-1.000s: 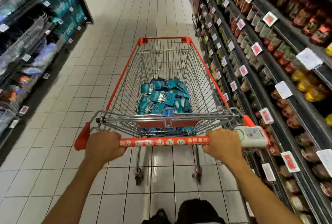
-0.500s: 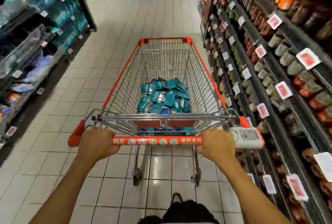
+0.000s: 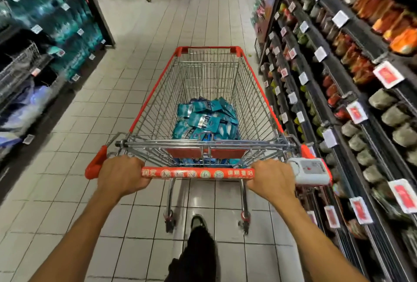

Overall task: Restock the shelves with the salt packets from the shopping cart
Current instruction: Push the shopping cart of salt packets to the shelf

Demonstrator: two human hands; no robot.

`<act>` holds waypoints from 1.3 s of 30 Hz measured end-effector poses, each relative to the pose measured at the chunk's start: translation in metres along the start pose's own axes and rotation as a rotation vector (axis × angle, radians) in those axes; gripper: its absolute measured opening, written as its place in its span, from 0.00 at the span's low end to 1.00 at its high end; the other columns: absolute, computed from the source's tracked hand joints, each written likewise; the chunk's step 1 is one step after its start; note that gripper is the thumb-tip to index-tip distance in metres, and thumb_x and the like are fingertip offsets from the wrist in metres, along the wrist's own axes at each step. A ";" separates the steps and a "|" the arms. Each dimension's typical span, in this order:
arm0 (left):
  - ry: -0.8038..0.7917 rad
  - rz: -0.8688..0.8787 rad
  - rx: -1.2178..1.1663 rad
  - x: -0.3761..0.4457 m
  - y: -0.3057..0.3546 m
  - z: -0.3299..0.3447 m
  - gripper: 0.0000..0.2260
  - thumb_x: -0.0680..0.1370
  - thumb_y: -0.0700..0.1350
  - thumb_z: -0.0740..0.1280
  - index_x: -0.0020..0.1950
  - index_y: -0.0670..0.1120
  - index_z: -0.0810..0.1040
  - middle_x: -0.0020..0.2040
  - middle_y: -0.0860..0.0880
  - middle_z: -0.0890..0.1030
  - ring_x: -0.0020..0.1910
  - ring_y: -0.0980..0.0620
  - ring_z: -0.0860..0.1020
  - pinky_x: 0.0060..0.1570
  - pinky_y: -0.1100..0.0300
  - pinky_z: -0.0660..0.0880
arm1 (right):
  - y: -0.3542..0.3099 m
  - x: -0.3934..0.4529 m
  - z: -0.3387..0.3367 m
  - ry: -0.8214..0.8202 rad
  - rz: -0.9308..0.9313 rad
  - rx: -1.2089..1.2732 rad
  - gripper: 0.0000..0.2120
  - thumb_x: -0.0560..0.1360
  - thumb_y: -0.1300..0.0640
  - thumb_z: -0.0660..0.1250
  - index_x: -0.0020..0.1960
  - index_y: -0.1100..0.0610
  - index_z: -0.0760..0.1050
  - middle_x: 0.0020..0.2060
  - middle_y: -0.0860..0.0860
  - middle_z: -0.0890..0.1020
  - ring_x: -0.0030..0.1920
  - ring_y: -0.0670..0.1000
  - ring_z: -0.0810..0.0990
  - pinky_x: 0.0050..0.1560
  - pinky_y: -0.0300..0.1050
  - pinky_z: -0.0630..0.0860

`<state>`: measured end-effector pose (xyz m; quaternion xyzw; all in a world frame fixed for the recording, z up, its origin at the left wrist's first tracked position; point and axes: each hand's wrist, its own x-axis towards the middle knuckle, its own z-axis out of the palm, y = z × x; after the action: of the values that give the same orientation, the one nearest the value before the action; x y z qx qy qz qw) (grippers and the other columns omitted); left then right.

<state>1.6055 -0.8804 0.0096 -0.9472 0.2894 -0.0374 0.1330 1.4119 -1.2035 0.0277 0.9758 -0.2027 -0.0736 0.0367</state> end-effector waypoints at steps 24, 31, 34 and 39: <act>-0.081 0.039 0.009 0.467 -0.029 0.006 0.18 0.68 0.66 0.61 0.31 0.53 0.69 0.23 0.56 0.64 0.24 0.57 0.66 0.33 0.61 0.66 | 0.058 0.452 -0.046 0.030 0.057 -0.052 0.12 0.64 0.42 0.63 0.32 0.50 0.69 0.29 0.47 0.77 0.29 0.50 0.74 0.32 0.40 0.70; -0.110 0.020 -0.032 0.591 -0.013 0.001 0.18 0.69 0.66 0.59 0.32 0.53 0.73 0.24 0.56 0.68 0.26 0.57 0.70 0.34 0.61 0.66 | 0.097 0.580 -0.057 0.052 0.026 -0.084 0.11 0.68 0.42 0.66 0.39 0.49 0.77 0.32 0.47 0.81 0.31 0.50 0.78 0.32 0.41 0.69; -0.107 0.013 -0.038 0.637 -0.007 -0.001 0.20 0.69 0.66 0.60 0.29 0.51 0.69 0.23 0.56 0.66 0.24 0.55 0.69 0.33 0.62 0.67 | 0.103 0.625 -0.067 0.109 -0.017 -0.028 0.16 0.67 0.35 0.67 0.39 0.48 0.77 0.32 0.47 0.82 0.33 0.50 0.82 0.34 0.42 0.71; -0.090 0.048 -0.088 0.710 0.002 -0.010 0.30 0.68 0.76 0.47 0.30 0.51 0.70 0.24 0.56 0.69 0.25 0.56 0.71 0.32 0.62 0.71 | 0.054 0.696 -0.085 0.203 -0.233 0.190 0.28 0.70 0.28 0.52 0.46 0.50 0.78 0.39 0.48 0.83 0.42 0.52 0.82 0.46 0.48 0.74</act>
<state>2.1917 -1.2804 0.0139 -0.9456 0.3073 0.0213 0.1049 2.0350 -1.5286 0.0274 0.9941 -0.0895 0.0412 -0.0443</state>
